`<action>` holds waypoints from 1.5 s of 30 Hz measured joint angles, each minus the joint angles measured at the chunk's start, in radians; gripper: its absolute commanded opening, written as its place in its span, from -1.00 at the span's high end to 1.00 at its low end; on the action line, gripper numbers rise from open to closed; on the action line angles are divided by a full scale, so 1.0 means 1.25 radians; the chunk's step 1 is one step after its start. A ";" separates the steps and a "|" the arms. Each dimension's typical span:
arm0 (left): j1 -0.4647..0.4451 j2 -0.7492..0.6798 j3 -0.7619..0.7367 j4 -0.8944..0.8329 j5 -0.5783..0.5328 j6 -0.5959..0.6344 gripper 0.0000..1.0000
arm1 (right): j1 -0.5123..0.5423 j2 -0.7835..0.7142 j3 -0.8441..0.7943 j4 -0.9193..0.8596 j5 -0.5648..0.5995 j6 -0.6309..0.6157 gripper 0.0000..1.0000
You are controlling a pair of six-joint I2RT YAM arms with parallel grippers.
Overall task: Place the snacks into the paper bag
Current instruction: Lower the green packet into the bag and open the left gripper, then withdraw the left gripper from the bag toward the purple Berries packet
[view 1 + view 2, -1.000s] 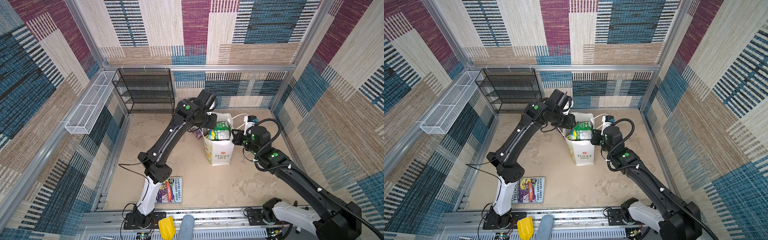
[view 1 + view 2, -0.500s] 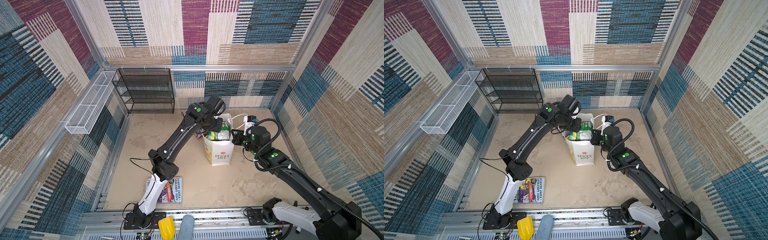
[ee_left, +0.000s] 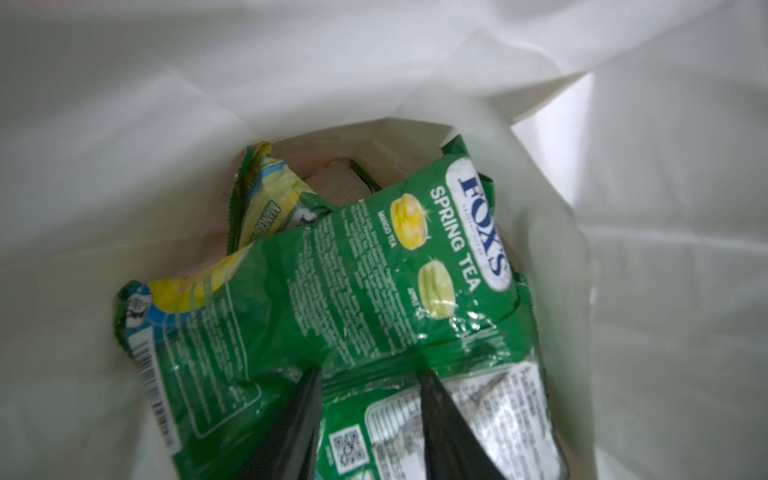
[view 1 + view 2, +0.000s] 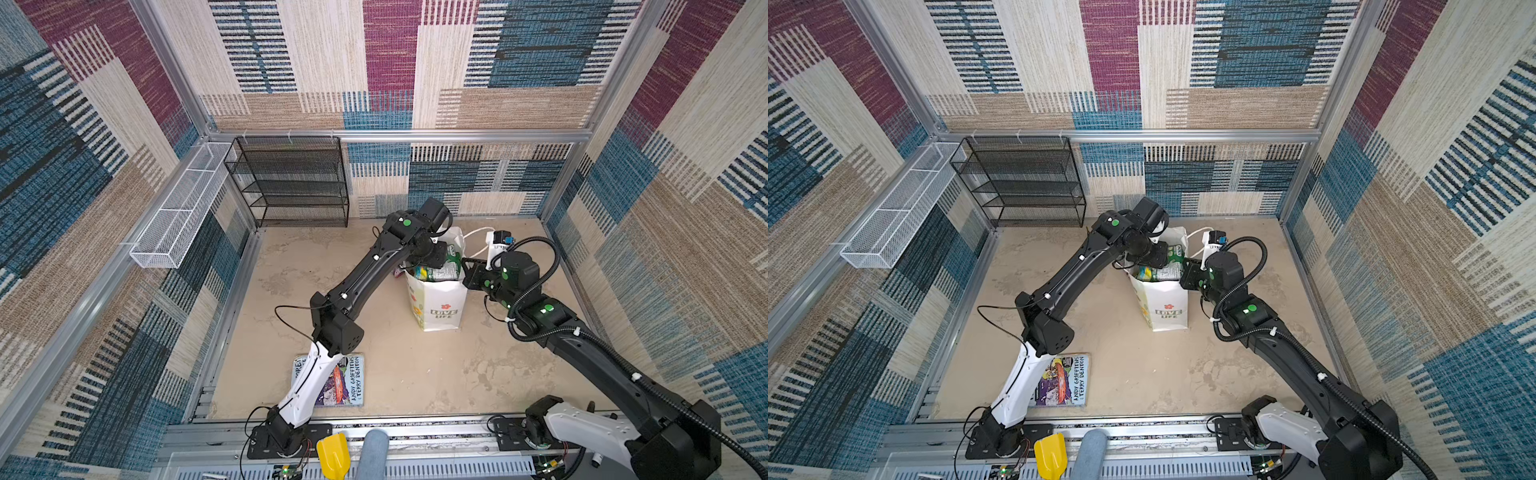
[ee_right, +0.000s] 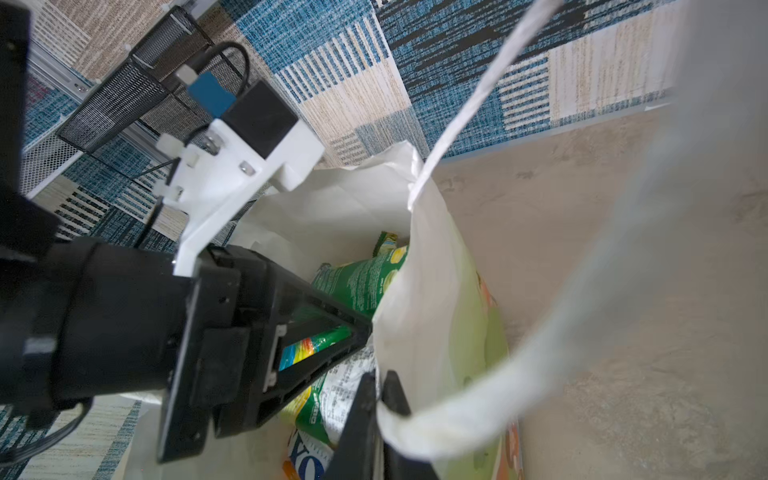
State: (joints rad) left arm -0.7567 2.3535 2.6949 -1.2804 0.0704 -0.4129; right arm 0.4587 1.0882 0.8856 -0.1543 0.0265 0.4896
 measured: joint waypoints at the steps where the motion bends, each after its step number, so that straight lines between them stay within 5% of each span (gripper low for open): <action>1: 0.000 -0.011 0.008 -0.001 0.012 -0.003 0.05 | 0.000 0.000 -0.001 0.000 0.000 0.000 0.82; 6: 0.000 -0.146 0.017 0.020 0.075 -0.033 -0.13 | 0.000 0.011 -0.001 0.005 -0.006 0.000 0.71; 14: 0.043 -0.345 -0.142 0.079 0.116 -0.063 -0.25 | 0.000 0.007 -0.001 0.002 -0.012 0.000 0.74; 18: 0.079 -0.486 -0.323 0.131 0.100 -0.066 -0.49 | 0.000 -0.019 -0.002 -0.001 -0.012 0.000 0.74; 23: 0.164 -0.667 -0.687 0.259 0.096 -0.107 -0.93 | 0.000 -0.046 -0.013 0.000 -0.012 0.000 0.76; 28: 0.263 -0.763 -0.974 0.414 0.127 -0.185 -0.91 | 0.000 -0.038 -0.014 0.003 -0.012 0.000 0.77; 38: 0.302 -0.598 -1.082 0.605 0.185 -0.272 -0.84 | 0.000 -0.032 -0.014 0.002 -0.012 0.000 0.78; 45: 0.308 -0.361 -0.958 0.651 0.220 -0.293 -0.79 | 0.000 -0.031 -0.014 0.002 -0.013 0.000 0.78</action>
State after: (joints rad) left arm -0.3717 1.9026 1.4971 -0.4664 0.3454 -0.7795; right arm 0.4587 1.0489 0.8684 -0.1513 0.0109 0.4892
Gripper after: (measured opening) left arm 0.894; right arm 0.114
